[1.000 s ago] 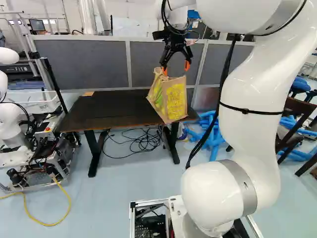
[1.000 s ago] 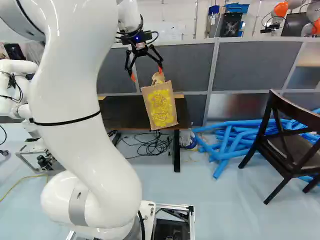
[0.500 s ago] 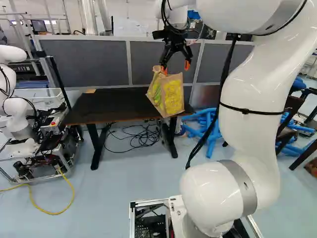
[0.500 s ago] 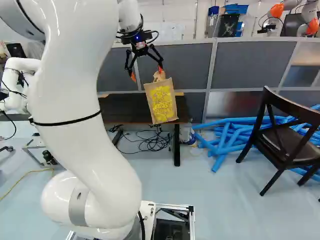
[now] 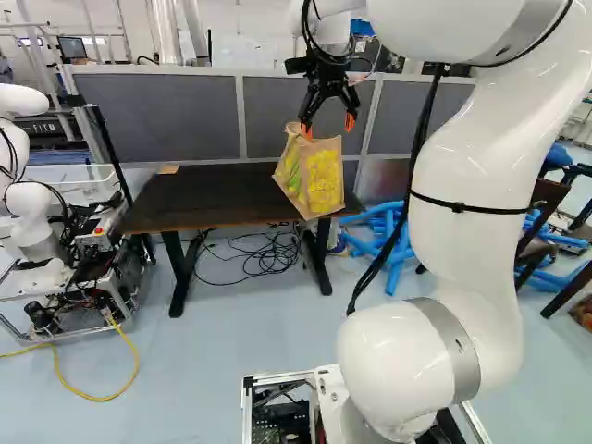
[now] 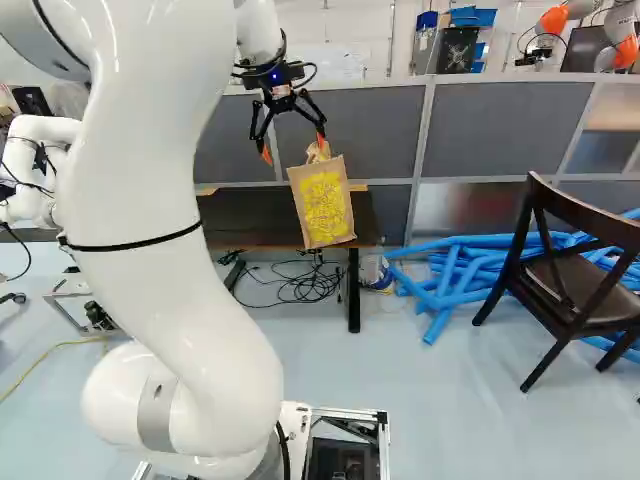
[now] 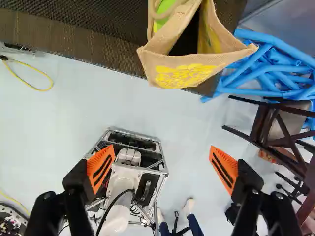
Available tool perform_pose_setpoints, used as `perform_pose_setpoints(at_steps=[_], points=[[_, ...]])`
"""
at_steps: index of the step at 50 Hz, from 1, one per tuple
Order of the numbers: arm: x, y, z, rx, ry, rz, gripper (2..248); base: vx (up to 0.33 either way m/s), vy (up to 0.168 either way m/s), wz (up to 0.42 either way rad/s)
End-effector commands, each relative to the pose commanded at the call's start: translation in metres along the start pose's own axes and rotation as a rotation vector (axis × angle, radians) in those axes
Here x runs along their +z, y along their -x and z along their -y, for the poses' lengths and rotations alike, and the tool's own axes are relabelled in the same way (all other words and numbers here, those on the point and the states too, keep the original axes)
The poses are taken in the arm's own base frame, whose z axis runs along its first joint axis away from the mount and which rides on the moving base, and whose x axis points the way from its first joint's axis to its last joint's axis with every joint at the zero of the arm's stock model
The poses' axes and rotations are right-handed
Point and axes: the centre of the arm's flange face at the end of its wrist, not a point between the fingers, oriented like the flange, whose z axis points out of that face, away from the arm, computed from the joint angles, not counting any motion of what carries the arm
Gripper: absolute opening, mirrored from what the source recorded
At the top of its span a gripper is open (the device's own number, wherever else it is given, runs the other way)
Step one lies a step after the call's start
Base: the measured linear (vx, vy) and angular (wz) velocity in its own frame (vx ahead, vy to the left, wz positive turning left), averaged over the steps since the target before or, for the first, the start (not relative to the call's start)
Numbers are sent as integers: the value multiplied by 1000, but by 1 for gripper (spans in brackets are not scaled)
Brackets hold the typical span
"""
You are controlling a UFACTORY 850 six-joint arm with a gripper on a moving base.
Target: Pick up the bag on the ground and place it on the table
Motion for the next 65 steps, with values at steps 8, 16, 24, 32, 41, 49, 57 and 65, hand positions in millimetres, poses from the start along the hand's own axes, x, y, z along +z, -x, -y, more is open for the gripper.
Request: perform_pose_setpoints(at_steps=[8,16,24,32,41,49,57,65], points=[[0,0,0,0,0,0,247,0,0,0],[1,0,0,1,0,-4,247,0,0,0],[4,1,1,2,1,-12,247,0,0,0],[8,1,1,4,2,-24,247,0,0,0],[13,3,2,7,4,-41,247,0,0,0],[20,4,3,11,5,-61,247,0,0,0],[27,6,5,16,7,-86,247,0,0,0],[36,8,6,21,9,-113,247,0,0,0]])
